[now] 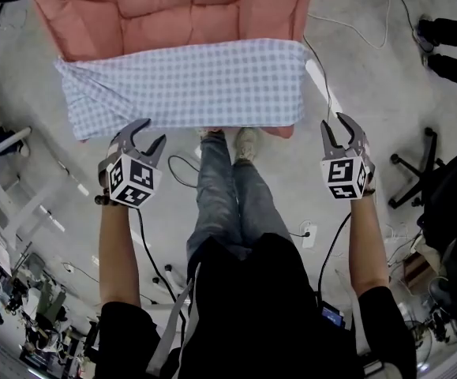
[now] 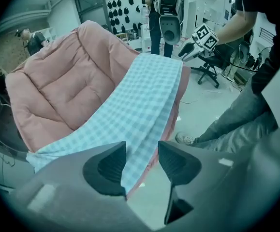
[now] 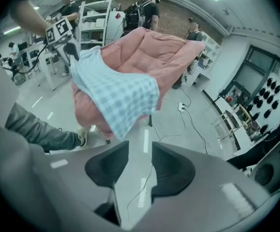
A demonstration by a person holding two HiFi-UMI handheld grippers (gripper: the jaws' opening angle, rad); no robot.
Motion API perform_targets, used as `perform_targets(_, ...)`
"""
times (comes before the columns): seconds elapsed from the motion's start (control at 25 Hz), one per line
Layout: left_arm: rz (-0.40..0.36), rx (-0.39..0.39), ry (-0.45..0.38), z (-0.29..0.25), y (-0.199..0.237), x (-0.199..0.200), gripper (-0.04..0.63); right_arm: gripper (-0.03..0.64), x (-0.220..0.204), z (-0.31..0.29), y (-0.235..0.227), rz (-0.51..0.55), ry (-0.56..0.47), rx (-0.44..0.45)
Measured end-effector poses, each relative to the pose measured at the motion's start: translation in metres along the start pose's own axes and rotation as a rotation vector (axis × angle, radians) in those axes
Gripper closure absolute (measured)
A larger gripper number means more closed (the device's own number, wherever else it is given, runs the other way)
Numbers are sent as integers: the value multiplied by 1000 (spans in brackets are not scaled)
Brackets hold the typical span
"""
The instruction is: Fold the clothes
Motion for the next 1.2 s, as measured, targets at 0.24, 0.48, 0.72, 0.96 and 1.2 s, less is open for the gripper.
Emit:
perform_targets(0.24, 40, 15, -51, 59, -3, 15, 360, 465, 73, 58, -13, -12, -123, -14)
perform_targets(0.48, 45, 7, -62, 111, 2, 25, 360, 469, 139, 89, 1, -16, -207, -6)
perform_targets(0.72, 131, 79, -93, 167, 38, -16, 367, 476, 197, 98, 40, 37, -247, 52)
perform_targets(0.96, 144, 103, -111, 183, 111, -89, 377, 480, 275, 63, 101, 90, -262, 68)
perform_targets(1.2, 104, 63, -144, 176, 207, -157, 390, 488, 369, 15, 180, 50, -246, 59)
Point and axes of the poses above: the fingertips, and each gripper's own axes: z backward along the fingers, y to its left, x out of its top, the point moved 10 cm from there along z, backward along the fingers, and after that the axes turned 4 degrees about -z, right-handed, at the moved point
